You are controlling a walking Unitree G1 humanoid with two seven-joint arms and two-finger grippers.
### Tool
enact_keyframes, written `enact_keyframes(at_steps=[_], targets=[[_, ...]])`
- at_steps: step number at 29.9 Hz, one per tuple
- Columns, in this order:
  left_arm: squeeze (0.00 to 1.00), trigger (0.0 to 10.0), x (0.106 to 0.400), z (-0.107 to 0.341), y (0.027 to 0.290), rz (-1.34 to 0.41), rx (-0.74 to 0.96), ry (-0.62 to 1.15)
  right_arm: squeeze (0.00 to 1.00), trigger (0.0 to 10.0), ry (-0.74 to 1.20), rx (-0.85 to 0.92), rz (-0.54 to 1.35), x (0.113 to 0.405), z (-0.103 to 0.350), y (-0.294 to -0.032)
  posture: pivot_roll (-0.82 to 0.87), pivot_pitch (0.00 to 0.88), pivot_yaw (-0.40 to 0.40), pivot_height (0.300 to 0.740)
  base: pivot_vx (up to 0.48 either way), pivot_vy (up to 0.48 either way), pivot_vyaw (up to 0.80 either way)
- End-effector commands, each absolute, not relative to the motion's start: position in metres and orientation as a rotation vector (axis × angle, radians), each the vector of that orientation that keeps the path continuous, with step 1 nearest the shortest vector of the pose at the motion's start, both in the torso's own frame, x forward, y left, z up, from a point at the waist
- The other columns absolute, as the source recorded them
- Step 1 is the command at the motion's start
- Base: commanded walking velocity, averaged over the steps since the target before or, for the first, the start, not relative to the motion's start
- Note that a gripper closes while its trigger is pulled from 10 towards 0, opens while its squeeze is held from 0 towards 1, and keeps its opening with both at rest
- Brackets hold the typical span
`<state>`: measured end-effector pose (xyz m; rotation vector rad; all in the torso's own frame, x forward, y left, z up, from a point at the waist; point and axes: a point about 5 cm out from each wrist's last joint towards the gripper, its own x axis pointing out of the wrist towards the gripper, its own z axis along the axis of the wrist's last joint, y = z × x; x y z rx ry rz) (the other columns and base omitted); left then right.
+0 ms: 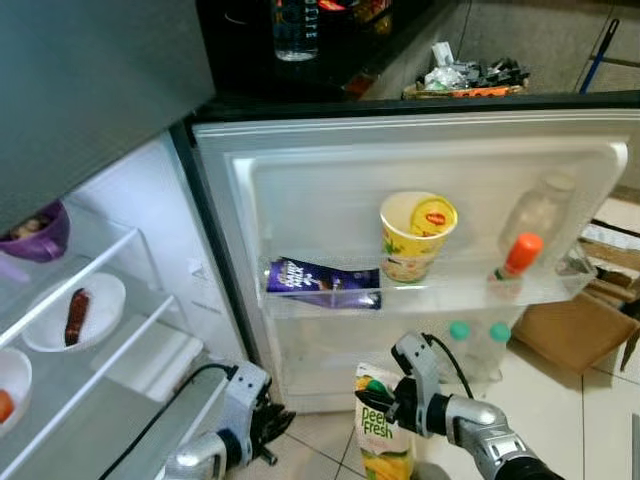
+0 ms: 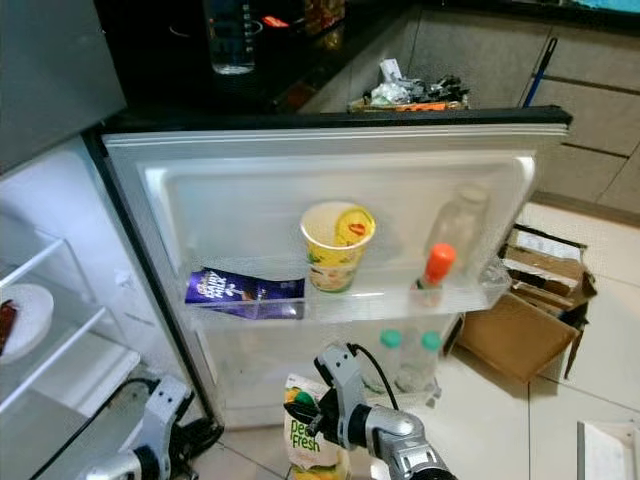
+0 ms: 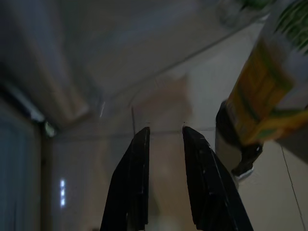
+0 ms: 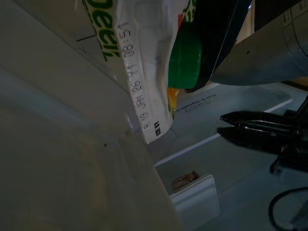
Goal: Restocking fridge
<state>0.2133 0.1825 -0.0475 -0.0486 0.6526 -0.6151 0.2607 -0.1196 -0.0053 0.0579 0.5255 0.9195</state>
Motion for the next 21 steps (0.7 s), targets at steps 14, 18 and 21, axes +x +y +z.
enact_keyframes(at_steps=[14, 18, 21], targets=[[0.00, 10.0, 0.2017, -0.0607, 0.1973, -0.478, 0.020, 0.799, 0.00, 10.0, 0.599, 0.053, 0.864, 0.2505, -0.0194, -0.1336, -0.06, 0.002, -0.027, 0.625, -0.305, 0.000, 0.00], [0.00, 10.0, 0.1998, -0.0623, 0.1968, -0.484, 0.046, 0.815, 0.00, 10.0, 0.602, 0.092, 0.880, 0.2484, -0.0198, -0.1363, -0.06, 0.003, -0.026, 0.634, 0.000, 0.000, 0.00], [0.00, 10.0, 0.1982, -0.0635, 0.1963, -0.481, 0.047, 0.821, 0.00, 10.0, 0.605, 0.094, 0.873, 0.2480, -0.0205, -0.1374, -0.06, 0.004, -0.026, 0.644, 0.000, 0.000, 0.00]])
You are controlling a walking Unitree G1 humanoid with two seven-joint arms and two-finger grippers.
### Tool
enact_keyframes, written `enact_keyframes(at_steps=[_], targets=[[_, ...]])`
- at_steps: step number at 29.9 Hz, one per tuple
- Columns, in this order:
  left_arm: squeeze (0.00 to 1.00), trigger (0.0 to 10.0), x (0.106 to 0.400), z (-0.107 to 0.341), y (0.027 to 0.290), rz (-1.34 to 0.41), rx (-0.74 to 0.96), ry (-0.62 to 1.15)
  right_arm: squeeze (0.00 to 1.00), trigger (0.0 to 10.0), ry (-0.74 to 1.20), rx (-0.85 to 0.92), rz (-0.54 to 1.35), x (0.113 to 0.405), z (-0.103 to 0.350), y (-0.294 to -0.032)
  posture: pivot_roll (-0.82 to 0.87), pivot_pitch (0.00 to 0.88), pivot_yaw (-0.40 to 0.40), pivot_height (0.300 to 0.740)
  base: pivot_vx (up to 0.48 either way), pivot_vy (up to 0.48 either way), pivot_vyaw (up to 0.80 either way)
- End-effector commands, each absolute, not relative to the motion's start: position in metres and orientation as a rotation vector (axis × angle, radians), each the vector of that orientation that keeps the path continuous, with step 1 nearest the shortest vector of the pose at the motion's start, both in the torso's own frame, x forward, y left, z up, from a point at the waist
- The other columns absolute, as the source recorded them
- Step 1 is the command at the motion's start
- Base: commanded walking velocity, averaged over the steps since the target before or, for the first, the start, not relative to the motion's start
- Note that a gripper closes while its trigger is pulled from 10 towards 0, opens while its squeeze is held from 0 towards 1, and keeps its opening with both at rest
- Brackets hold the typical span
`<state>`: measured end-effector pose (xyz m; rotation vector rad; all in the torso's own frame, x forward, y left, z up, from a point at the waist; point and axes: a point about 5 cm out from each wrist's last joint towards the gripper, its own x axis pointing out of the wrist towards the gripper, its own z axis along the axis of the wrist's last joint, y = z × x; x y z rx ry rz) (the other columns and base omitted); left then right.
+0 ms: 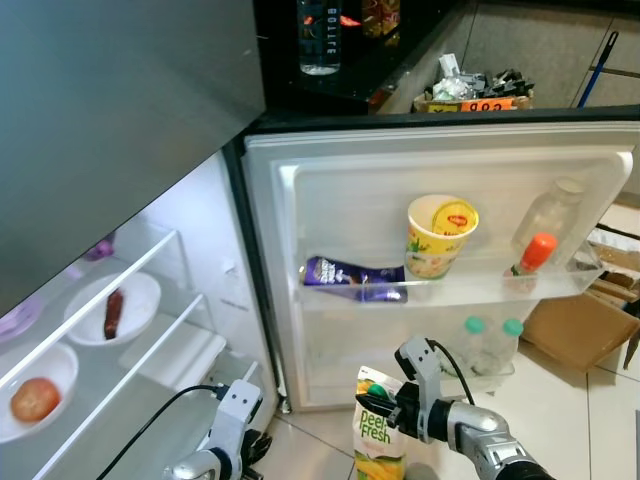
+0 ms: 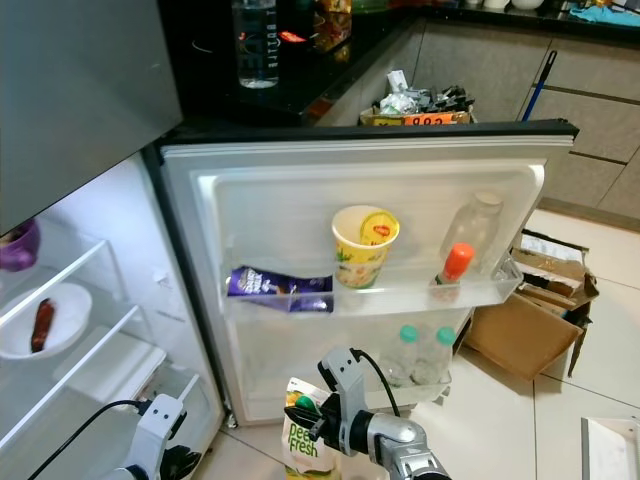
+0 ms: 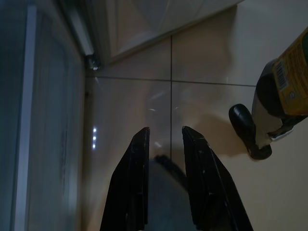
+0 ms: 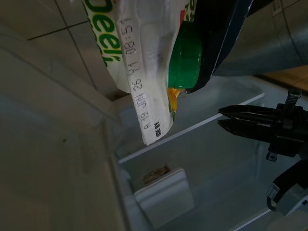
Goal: Restocking fridge
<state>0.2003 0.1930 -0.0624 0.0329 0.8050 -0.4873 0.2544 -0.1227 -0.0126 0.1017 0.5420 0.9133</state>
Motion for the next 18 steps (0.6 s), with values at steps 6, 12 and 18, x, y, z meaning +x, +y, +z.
enact_keyframes(at_steps=[6, 12, 18], targets=[[0.00, 10.0, 0.196, -0.065, 0.195, -0.483, 0.054, 0.828, 0.00, 10.0, 0.608, 0.091, 0.872, 0.247, -0.021, -0.137, -0.06, 0.003, -0.025, 0.659, 0.000, 0.000, 0.00], [0.00, 10.0, 0.192, -0.068, 0.194, -0.482, 0.061, 0.843, 0.00, 10.0, 0.610, 0.098, 0.880, 0.247, -0.022, -0.136, -0.06, 0.001, -0.025, 0.689, 0.000, 0.000, 0.00], [0.00, 10.0, 0.187, -0.072, 0.193, -0.488, 0.079, 0.890, 0.00, 10.0, 0.612, 0.104, 0.879, 0.247, -0.022, -0.136, -0.06, 0.002, -0.025, 0.714, -0.125, 0.000, 0.00]])
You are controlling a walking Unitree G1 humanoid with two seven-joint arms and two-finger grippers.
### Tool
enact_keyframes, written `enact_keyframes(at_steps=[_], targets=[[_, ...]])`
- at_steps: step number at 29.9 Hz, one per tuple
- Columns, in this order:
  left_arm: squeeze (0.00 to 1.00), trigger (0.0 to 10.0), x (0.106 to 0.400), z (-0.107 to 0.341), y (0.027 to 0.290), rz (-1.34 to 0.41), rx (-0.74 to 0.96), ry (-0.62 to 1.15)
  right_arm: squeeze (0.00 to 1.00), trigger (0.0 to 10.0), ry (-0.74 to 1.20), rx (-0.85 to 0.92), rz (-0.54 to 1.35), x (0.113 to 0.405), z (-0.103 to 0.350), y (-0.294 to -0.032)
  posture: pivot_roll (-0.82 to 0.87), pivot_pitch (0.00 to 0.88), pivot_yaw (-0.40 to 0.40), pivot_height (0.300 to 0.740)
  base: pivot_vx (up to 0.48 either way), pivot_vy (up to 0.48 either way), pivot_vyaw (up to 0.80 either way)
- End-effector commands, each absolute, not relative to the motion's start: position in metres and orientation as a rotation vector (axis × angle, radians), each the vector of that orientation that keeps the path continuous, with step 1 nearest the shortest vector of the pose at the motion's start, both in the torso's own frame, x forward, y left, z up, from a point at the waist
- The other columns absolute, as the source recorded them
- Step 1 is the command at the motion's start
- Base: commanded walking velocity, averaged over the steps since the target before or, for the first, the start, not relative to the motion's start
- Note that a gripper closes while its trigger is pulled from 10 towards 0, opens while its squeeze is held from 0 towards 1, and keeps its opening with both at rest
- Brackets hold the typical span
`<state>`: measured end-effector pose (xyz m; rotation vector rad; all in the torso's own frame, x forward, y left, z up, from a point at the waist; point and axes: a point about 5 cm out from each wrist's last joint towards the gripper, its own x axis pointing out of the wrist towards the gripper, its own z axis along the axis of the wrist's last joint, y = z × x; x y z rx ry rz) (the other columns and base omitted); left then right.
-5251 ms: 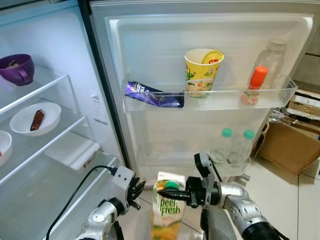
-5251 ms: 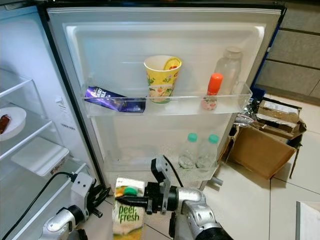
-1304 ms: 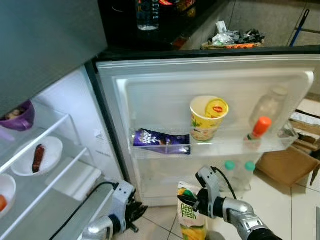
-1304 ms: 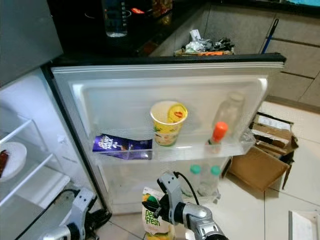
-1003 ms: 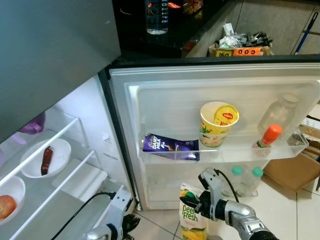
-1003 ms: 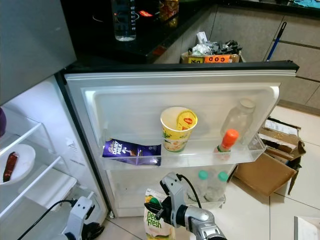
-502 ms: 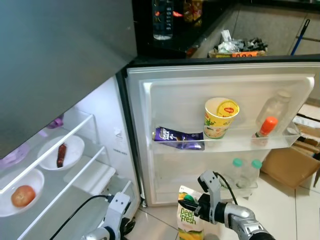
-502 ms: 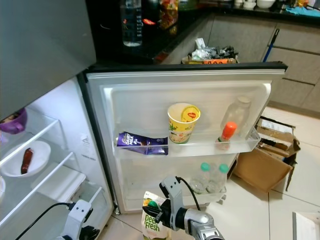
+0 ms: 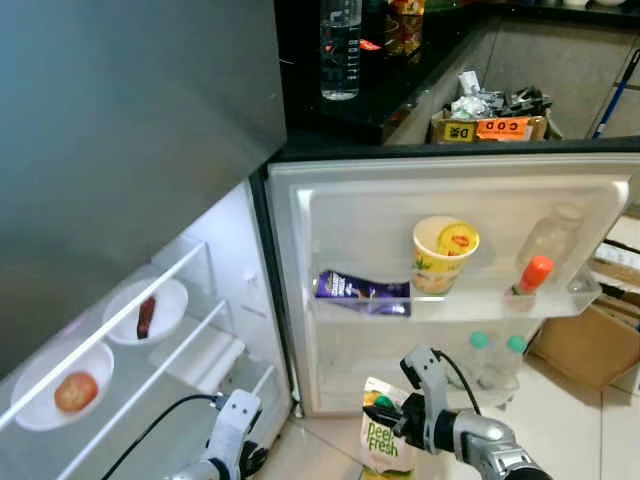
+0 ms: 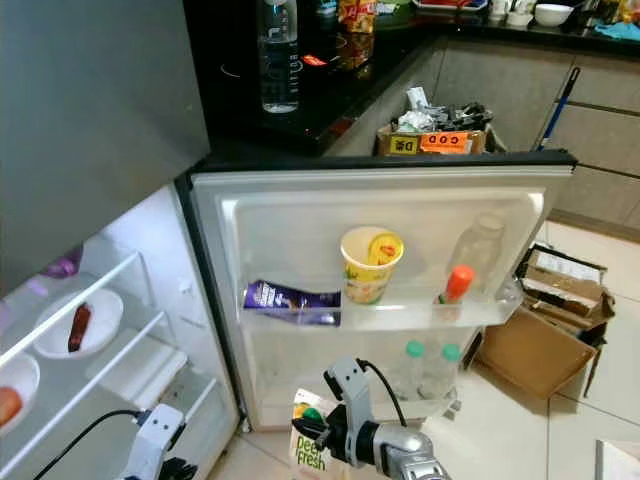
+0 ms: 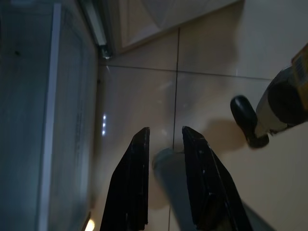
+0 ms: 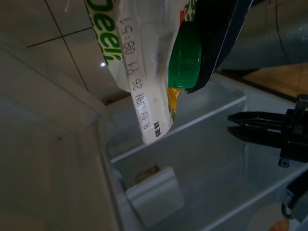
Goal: Restocking fridge
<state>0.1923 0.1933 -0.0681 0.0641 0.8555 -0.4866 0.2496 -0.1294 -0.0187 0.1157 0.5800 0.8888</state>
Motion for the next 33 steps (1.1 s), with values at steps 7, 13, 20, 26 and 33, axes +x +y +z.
enact_keyframes(at_steps=[7, 13, 20, 26, 33], targets=[[0.00, 10.0, 0.184, -0.073, 0.194, -0.461, 0.041, 0.892, 0.00, 10.0, 0.618, 0.105, 0.879, 0.246, -0.023, -0.136, -0.06, 0.000, -0.023, 0.740, -0.239, 0.000, 0.00], [0.00, 10.0, 0.180, -0.076, 0.194, -0.467, 0.067, 0.912, 0.00, 10.0, 0.622, 0.100, 0.874, 0.244, -0.025, -0.137, -0.06, 0.000, -0.024, 0.740, 0.000, 0.000, 0.00], [0.00, 10.0, 0.172, -0.080, 0.194, -0.460, 0.078, 0.940, 0.00, 10.0, 0.649, 0.017, 0.799, 0.243, -0.030, -0.140, -0.06, 0.001, -0.024, 0.740, 0.000, 0.000, 0.00], [0.00, 10.0, 0.164, -0.084, 0.198, -0.426, 0.092, 0.968, 0.00, 10.0, 0.675, 0.045, 0.759, 0.239, -0.035, -0.145, -0.06, 0.000, -0.024, 0.740, 0.000, 0.000, 0.00], [0.00, 10.0, 0.137, -0.095, 0.202, -0.353, 0.068, 1.055, 0.00, 10.0, 0.794, 0.030, 0.630, 0.214, -0.055, -0.168, -0.06, 0.000, -0.026, 0.740, 0.000, 0.000, 0.00]])
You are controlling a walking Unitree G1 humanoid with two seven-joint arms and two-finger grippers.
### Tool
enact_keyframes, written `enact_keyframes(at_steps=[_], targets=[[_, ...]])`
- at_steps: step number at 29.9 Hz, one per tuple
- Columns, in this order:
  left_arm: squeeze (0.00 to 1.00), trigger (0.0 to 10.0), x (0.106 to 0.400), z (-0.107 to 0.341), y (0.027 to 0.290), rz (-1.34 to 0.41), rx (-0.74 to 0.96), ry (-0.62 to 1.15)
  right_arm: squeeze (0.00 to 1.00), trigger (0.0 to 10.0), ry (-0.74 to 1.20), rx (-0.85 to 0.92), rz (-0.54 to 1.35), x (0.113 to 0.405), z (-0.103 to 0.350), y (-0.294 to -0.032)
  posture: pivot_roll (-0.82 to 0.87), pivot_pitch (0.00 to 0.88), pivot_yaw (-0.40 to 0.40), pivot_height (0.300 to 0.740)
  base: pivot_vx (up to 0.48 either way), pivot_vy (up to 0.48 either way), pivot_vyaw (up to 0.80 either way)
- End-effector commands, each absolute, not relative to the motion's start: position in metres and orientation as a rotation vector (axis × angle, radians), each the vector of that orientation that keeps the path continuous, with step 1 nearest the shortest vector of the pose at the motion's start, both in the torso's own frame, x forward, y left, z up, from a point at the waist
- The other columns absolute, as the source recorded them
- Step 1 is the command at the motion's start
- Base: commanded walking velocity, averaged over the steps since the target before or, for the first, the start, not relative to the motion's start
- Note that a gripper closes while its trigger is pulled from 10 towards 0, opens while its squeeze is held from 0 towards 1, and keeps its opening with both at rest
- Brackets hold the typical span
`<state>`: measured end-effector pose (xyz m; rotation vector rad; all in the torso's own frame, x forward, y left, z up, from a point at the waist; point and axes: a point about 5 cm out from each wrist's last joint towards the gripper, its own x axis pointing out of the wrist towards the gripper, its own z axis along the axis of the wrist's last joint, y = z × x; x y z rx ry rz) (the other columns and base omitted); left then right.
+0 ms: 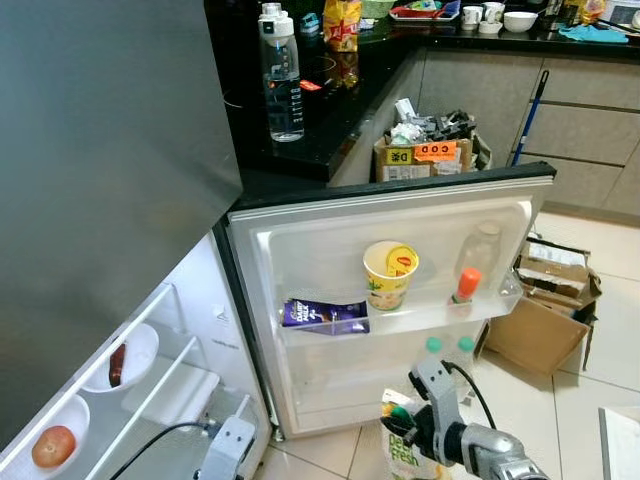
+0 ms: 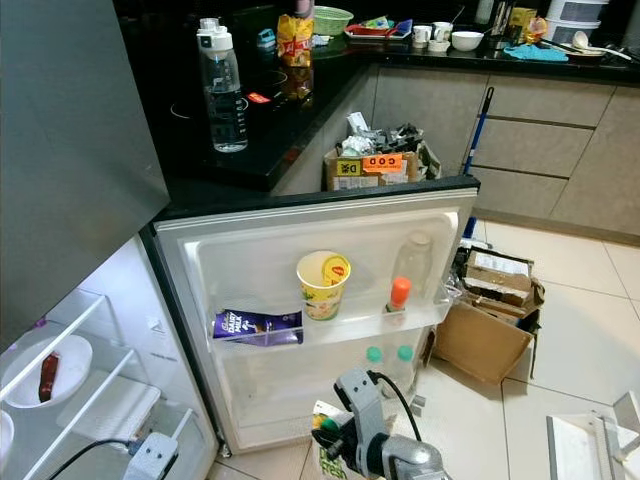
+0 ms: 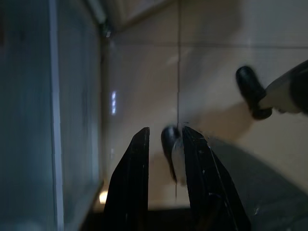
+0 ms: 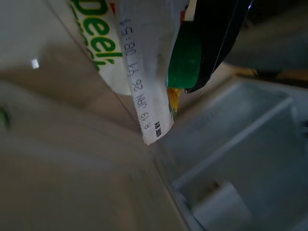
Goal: Restocking fridge
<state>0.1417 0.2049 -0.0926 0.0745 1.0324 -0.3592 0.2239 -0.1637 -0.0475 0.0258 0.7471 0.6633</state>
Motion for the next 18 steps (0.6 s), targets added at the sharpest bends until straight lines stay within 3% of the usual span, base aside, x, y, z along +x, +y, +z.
enact_keyframes(at_steps=[1, 10, 13, 18], targets=[[0.00, 10.0, 0.135, -0.096, 0.202, -0.347, 0.057, 1.060, 0.00, 10.0, 0.799, 0.018, 0.603, 0.212, -0.057, -0.171, -0.06, 0.000, -0.026, 0.740, 0.000, 0.000, 0.00], [0.00, 10.0, 0.128, -0.099, 0.201, -0.301, 0.039, 1.080, 0.00, 10.0, 0.805, 0.010, 0.390, 0.197, -0.065, -0.196, -0.06, 0.000, -0.027, 0.740, 0.000, 0.000, 0.00], [0.00, 10.0, 0.130, -0.099, 0.201, -0.281, 0.038, 1.065, 0.00, 10.0, 0.839, -0.068, 0.314, 0.189, -0.070, -0.206, -0.06, 0.000, -0.026, 0.740, 0.000, 0.000, 0.00], [0.00, 10.0, 0.147, -0.093, 0.197, -0.263, 0.016, 0.984, 0.00, 10.0, 0.873, -0.081, 0.196, 0.182, -0.073, -0.219, -0.06, 0.000, -0.028, 0.740, 0.000, 0.000, 0.00]])
